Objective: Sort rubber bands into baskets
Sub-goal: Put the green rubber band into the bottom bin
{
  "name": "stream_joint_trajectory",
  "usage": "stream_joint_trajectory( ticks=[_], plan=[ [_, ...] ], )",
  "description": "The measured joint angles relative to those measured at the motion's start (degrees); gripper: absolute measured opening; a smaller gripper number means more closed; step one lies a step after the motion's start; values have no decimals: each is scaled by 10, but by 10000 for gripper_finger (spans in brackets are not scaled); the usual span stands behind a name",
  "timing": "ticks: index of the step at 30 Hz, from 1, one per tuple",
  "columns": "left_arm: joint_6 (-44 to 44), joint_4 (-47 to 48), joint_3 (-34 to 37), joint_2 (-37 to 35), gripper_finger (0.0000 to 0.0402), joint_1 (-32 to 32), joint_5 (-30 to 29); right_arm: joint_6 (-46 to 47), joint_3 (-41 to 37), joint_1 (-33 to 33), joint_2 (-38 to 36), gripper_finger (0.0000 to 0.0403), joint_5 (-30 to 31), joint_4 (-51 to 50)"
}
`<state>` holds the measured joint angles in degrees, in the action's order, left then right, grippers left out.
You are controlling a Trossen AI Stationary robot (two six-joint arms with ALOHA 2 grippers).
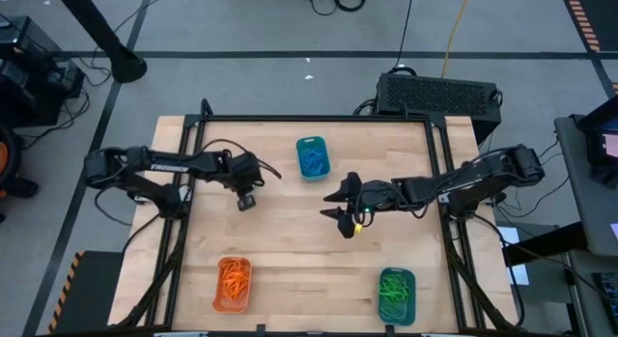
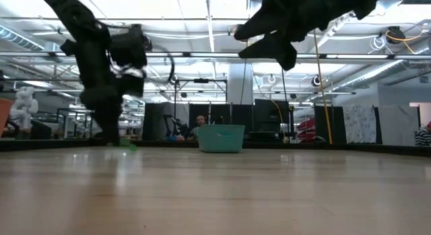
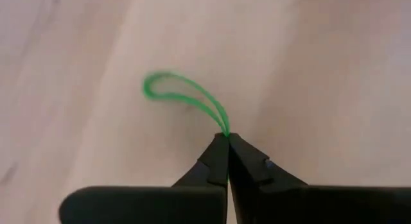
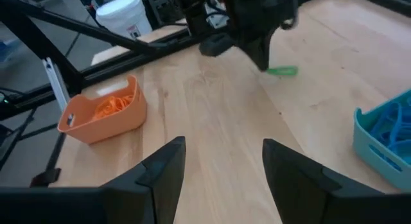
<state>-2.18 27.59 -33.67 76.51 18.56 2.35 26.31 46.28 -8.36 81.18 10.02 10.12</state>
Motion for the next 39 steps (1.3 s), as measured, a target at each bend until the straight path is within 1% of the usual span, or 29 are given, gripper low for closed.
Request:
stream_joint_trajectory(
  ticks=[2,4,9,11,13,16,18,21,24,27,30,35,39],
  plan=[
    [-11,-27,-1,-17,3,-31,22,0,0,0,-13,199,0,-17],
    [-34,-75,-1,-28,2,-69,33,0,0,0,-26,199,0,-45],
    [-75,-216,-1,-30,1,-170,34,11,0,2,-53,199,1,-118],
    [-83,-292,-2,-13,1,-211,27,25,0,4,-64,199,-1,-151],
    [-92,-357,-2,8,1,-247,13,40,0,6,-71,199,-16,-178],
    [-94,-477,-5,60,1,-294,-3,58,-1,9,-83,199,-40,-231],
    [-90,-512,-23,104,1,-317,-11,73,0,12,-88,199,-52,-248],
    [-66,-535,-87,182,1,-344,-15,86,0,13,-96,199,-58,-296],
    [-26,-538,-178,266,0,-369,-13,91,0,13,-101,199,-62,-345],
    [26,-510,-276,339,0,-386,-6,91,0,13,-106,199,-104,-382],
    [59,-466,-375,397,0,-386,7,99,0,13,-115,199,-158,-419],
    [111,-460,-514,481,0,-385,21,150,0,12,-140,199,-239,-466],
    [130,-437,-621,551,0,-379,26,176,0,11,-166,199,-250,-522]
  ],
)
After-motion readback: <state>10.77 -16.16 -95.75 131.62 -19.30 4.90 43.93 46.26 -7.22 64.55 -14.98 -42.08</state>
